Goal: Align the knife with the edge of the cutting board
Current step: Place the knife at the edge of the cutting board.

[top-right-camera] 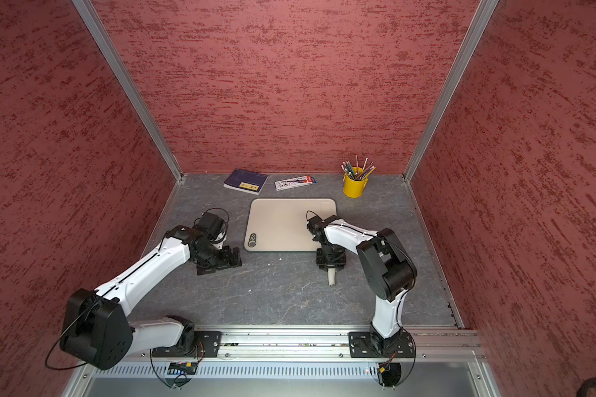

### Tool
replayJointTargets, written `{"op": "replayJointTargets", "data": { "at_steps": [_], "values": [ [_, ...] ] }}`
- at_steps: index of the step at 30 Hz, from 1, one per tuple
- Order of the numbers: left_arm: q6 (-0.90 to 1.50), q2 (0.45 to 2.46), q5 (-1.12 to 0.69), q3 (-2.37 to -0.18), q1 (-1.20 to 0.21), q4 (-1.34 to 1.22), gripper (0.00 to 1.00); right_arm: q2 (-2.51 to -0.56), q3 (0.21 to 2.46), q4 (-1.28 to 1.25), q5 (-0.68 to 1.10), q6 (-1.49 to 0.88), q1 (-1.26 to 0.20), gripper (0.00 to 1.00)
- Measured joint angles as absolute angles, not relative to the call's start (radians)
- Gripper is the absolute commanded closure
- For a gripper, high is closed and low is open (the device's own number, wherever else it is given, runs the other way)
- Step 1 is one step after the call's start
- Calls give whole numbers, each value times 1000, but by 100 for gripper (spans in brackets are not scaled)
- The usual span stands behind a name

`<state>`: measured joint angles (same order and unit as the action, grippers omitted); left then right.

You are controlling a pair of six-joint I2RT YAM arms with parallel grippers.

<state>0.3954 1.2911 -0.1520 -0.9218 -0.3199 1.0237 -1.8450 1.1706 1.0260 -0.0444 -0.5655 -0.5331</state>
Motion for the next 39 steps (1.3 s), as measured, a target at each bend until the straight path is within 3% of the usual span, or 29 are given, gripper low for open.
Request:
{"op": "replayJointTargets", "data": {
  "at_steps": [39],
  "values": [
    [395,1291,-152,-922,-331,1024,0,-1823,1167,1039,-45,-587,-533,53]
  ]
}}
